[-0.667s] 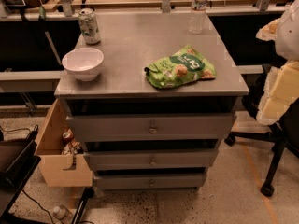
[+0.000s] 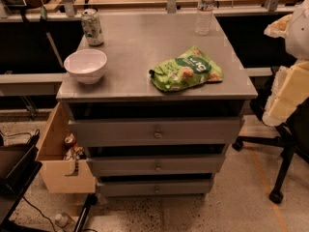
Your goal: Move green rice chip bag near 7up can
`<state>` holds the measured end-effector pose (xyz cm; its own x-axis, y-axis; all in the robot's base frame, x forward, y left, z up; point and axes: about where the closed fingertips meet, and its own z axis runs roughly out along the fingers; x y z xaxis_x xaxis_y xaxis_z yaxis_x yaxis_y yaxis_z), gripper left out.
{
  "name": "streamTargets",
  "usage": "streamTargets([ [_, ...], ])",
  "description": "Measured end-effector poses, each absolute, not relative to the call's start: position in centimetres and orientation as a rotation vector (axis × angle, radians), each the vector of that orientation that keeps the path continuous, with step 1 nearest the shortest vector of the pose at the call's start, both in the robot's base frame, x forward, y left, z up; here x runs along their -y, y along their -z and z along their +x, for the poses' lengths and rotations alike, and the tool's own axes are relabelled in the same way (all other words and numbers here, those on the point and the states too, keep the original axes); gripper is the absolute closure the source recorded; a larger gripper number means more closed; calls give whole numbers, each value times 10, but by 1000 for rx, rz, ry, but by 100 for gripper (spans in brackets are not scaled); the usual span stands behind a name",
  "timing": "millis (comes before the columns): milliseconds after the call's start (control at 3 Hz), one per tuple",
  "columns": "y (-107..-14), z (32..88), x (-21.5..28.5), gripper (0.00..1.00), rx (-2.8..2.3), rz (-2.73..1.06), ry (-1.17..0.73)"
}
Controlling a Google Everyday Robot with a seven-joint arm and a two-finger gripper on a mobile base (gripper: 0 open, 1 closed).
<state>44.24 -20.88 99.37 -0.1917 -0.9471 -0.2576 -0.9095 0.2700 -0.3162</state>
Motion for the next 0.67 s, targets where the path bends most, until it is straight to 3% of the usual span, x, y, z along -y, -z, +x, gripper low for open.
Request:
streamTargets([
  [333,-994,473,200,0,-2005,-1648,55],
  [667,-994,538,159,0,-1702,-1640,-101],
])
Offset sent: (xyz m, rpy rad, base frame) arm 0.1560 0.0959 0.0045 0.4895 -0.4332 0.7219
